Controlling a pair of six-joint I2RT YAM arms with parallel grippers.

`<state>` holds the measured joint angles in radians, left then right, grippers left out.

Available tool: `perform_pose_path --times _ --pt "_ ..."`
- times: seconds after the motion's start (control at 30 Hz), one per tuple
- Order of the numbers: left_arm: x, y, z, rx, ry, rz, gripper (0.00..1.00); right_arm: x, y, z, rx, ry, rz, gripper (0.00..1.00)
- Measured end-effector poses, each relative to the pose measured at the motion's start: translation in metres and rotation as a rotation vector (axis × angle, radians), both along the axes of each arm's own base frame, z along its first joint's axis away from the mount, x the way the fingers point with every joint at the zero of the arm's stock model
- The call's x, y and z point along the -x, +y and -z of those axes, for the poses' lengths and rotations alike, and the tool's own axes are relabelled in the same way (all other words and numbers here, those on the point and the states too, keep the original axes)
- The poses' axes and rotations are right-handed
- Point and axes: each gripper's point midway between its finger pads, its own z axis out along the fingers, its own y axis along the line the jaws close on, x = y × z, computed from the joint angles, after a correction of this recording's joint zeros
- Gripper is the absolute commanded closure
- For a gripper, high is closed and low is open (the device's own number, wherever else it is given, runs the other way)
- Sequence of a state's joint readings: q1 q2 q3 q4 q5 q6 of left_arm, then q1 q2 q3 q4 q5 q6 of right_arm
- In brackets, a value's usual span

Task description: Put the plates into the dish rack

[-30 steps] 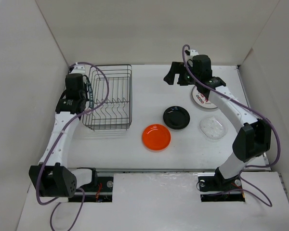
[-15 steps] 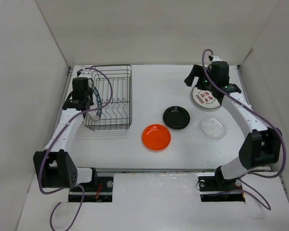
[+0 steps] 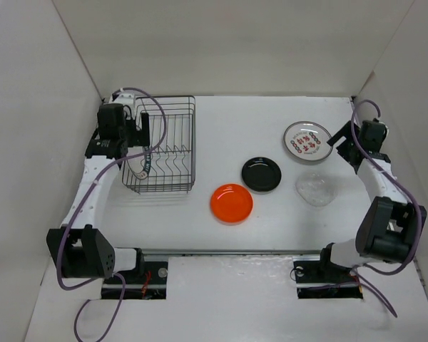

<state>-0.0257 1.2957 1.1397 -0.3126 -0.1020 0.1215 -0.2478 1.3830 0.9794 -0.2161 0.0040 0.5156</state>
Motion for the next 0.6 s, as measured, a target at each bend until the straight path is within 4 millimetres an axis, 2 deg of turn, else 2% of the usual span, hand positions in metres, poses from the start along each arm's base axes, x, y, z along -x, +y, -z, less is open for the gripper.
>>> perform_pose_path --times 0.13,0.2,0.23,0.3,0.37,0.43,0.47,0.53,0.6 --pt "-0.012 -0.016 -0.056 0.05 -0.099 0.079 0.0 -0.006 -0.015 0.036 -0.052 0.054 0.003 0.11" --pt "-0.017 -0.025 -0.086 0.074 -0.164 0.124 0.0 -0.011 -0.013 0.054 -0.077 0.084 -0.023 0.13" --pt "-0.018 -0.029 -0.098 0.083 -0.189 0.144 0.0 -0.013 -0.011 0.064 -0.092 0.102 -0.038 0.17" --pt "-0.019 -0.037 -0.117 0.101 -0.228 0.186 0.0 -0.019 -0.006 0.082 -0.131 0.129 -0.073 0.18" --pt "-0.018 -0.043 -0.125 0.115 -0.242 0.219 0.0 -0.025 -0.003 0.097 -0.168 0.148 -0.101 0.2" --pt "-0.016 -0.047 -0.125 0.128 -0.235 0.243 0.0 -0.03 -0.001 0.11 -0.197 0.165 -0.117 0.21" --pt "-0.015 -0.049 -0.123 0.134 -0.227 0.252 0.0 -0.033 0.0 0.115 -0.208 0.167 -0.125 0.27" --pt "-0.012 -0.053 -0.119 0.146 -0.208 0.27 0.0 -0.045 -0.002 0.111 -0.214 0.142 -0.138 0.32" --pt "-0.011 -0.056 -0.117 0.155 -0.198 0.286 0.0 -0.053 -0.004 0.111 -0.222 0.13 -0.147 0.32"
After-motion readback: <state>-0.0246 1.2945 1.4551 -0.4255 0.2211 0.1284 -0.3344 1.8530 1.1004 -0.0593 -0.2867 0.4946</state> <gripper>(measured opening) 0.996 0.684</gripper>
